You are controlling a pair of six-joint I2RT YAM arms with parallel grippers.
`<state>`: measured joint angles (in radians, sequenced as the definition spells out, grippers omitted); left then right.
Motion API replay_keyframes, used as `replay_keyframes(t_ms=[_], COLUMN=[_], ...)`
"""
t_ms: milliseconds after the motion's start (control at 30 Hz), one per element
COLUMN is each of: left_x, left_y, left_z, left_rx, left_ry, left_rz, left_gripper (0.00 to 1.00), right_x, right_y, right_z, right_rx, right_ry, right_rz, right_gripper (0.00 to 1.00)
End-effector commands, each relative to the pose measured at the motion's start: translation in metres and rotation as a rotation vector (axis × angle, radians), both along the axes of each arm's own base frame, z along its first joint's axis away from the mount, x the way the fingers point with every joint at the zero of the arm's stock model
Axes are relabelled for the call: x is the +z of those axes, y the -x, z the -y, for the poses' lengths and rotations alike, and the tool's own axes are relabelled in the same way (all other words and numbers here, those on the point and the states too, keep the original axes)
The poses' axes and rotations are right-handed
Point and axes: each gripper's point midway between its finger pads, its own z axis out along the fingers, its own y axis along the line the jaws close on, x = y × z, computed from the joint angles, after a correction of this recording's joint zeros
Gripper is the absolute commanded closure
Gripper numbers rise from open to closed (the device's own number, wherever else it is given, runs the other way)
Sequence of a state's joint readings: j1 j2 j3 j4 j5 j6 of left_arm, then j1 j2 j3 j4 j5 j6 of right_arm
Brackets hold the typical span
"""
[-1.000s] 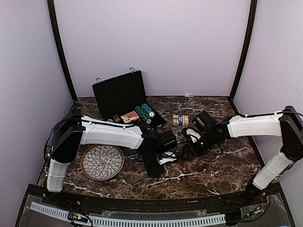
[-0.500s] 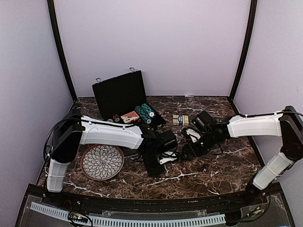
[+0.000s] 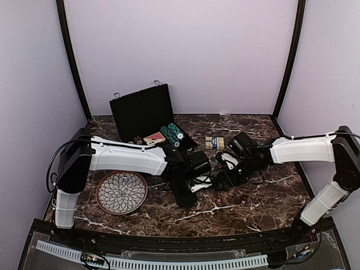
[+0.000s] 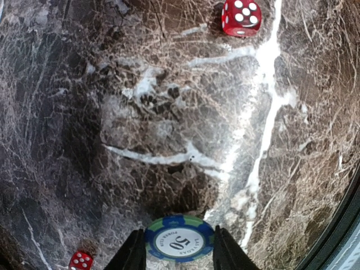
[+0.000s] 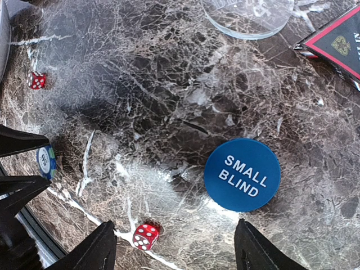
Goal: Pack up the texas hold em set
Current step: Pick up the poker chip from the center of the board, then pass from the left arm to the right
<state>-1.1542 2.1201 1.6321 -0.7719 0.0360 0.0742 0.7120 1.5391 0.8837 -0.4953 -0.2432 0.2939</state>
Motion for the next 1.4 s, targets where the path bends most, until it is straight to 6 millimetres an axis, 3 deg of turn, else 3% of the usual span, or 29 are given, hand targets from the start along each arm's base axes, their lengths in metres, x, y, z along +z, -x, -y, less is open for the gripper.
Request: replay_keyframes(t_ms=[0, 233, 667, 933, 1367], left_x=[0.031, 0.049, 0.083, 0.090, 0.090], left_y=[-0.002, -0.010, -0.025, -0.029, -0.029], left_z=[0.003, 0.001, 0.002, 0.002, 0.005], left_rx=[0.011, 0.047, 0.124, 0.155, 0.153], left_ry=[0.082, 0.171, 0.356, 0.396, 0.410], left_rz=[0.036, 0.069, 0.052, 0.029, 0.016], left_gripper=[0.60, 0.60, 0.60, 0.60, 0.60], right_x=[-0.003, -0.001, 0.023, 0.042, 0.050], right_y=[-0.002, -0.005, 0.001, -0.001, 0.003], right_z=[0.002, -0.004, -0.057, -0.075, -0.090], right_rx=[-0.021, -0.052, -0.123, -0.157, -0.139], right_ry=[0.003, -0.030, -0.415, -0.598, -0.708], right_rz=[-0.007, -0.024, -0.158, -0.211, -0.290], right_gripper=[0.27, 0.28, 0.41, 0.46, 0.52])
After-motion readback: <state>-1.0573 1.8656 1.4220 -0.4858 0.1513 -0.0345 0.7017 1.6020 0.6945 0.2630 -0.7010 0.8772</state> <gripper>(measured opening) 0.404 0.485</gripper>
